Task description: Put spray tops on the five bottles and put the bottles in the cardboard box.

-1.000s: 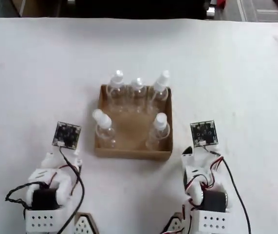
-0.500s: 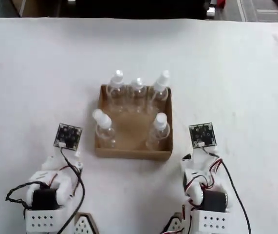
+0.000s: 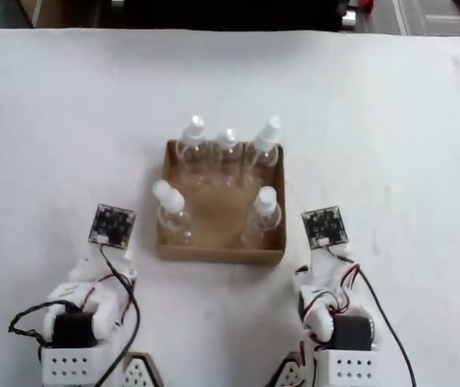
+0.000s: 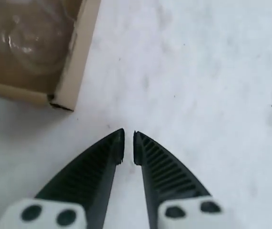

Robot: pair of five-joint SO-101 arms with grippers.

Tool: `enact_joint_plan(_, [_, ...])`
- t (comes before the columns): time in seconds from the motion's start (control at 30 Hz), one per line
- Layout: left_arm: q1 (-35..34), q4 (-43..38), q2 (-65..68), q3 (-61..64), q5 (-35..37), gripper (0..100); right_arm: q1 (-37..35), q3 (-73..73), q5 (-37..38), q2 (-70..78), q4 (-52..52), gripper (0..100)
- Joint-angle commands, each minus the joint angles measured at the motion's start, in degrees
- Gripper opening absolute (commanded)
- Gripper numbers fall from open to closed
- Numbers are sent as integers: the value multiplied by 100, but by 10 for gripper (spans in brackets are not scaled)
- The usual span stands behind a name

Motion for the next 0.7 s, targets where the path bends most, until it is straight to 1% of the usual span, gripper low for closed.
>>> enact_joint_plan(0.0, [22, 26, -75, 0, -44, 24, -22, 53, 70, -13, 31, 18])
enact_joint_plan(0.67, [22, 26, -75, 0, -44, 24, 13, 53, 70, 4, 31, 17])
